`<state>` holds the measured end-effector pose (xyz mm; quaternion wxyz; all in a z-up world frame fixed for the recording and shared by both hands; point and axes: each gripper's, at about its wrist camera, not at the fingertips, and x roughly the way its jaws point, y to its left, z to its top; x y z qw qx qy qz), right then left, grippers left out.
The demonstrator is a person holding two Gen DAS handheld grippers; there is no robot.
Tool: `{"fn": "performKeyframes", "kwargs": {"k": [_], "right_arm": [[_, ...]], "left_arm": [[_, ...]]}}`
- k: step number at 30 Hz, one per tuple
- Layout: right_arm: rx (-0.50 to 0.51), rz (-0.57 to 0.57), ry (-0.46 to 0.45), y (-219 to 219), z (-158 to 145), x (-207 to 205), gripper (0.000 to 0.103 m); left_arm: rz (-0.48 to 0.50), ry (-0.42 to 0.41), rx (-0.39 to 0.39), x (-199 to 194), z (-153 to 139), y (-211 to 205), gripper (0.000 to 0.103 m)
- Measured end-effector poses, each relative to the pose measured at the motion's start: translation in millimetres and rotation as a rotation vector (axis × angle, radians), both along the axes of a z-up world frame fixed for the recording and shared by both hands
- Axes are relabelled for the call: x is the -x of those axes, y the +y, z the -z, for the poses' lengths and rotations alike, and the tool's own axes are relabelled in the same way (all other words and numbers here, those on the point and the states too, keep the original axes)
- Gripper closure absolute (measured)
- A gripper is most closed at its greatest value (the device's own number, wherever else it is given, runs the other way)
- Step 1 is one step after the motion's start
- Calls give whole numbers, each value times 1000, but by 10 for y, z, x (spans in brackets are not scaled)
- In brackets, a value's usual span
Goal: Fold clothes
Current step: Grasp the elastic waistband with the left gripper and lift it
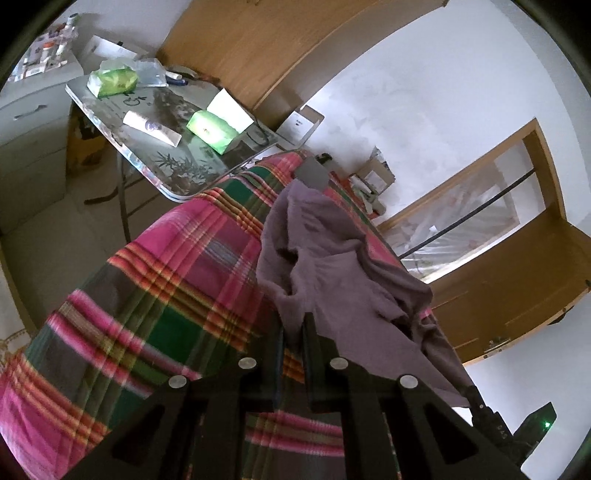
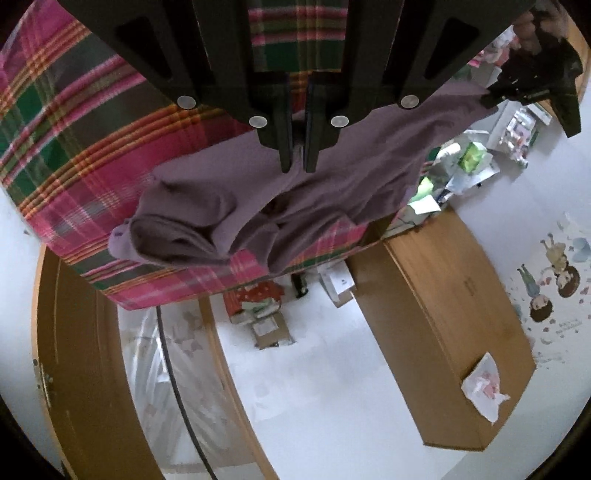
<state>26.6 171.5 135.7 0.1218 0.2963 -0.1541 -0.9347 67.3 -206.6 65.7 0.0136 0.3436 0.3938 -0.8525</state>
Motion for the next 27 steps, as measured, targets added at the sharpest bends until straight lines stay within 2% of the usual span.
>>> {"fn": "performKeyframes", "kwargs": {"k": [9, 15, 23, 27], "right_arm": [[5, -32, 36, 158, -2, -507, 98], [-20, -73, 38, 183, 70, -778, 98], [-53, -121, -75, 184, 508, -903, 98], [-70, -133, -159, 174, 739, -863, 98]], "left_arm": [[-3, -6, 13, -418, 63, 47, 94], [0, -8, 80, -681, 119, 97, 94], [0, -112, 60, -850, 551, 30, 94], [5, -129, 67, -855, 617, 39, 94]]}}
